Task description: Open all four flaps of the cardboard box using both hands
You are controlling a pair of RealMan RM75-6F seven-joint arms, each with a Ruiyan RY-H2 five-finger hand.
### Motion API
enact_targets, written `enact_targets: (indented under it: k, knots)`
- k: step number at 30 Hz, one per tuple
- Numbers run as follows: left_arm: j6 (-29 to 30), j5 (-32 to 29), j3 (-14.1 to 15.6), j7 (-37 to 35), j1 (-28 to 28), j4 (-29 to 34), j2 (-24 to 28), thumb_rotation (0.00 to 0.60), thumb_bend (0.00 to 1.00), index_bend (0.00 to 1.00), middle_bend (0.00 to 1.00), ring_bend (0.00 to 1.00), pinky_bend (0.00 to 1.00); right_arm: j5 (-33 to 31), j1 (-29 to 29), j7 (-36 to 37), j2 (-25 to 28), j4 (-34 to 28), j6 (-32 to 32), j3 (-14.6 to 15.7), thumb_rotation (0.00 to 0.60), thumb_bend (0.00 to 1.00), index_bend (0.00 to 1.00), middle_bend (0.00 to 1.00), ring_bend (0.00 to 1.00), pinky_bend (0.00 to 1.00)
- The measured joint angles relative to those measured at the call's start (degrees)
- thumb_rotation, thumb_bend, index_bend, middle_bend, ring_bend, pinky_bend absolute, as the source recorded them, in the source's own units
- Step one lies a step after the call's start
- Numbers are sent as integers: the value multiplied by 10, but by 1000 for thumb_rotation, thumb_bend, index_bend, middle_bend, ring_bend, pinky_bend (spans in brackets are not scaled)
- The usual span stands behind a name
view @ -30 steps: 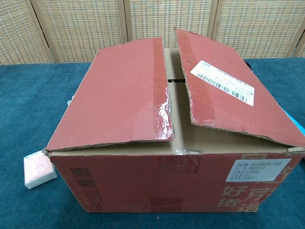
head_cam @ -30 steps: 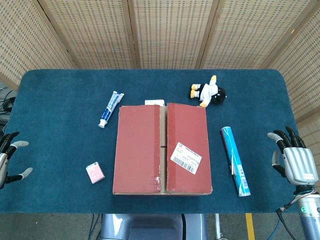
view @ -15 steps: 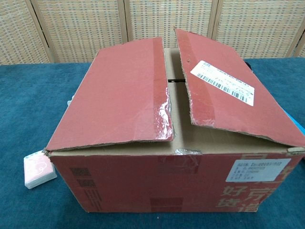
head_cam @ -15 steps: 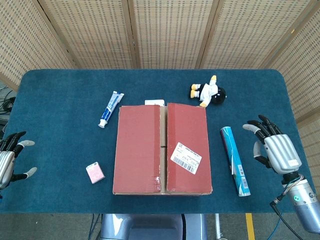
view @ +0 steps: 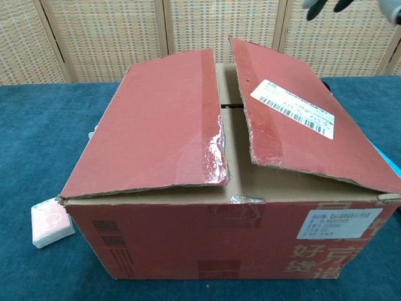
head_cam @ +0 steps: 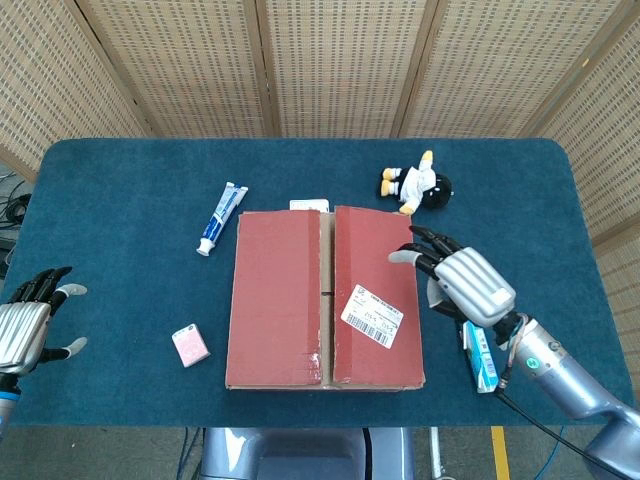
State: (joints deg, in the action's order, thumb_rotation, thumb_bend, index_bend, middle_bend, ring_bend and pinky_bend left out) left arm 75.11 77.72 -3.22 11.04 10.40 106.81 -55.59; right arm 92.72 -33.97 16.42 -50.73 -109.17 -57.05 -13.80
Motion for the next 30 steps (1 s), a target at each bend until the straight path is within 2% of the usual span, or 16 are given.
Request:
enact_targets:
  k: [15, 30]
  knots:
    - [-24, -29, -1, 7, 15, -8, -7, 600, 190, 271, 107, 72, 138, -22, -109, 0, -45, 1, 100, -9, 600, 1000, 247, 281, 0, 155]
    - [-44, -49, -1, -7, 23, -25, -10, 600, 190, 270, 101, 72, 138, -50, -138, -34, -61, 3, 126, 6, 600, 1000, 248, 294, 0, 155]
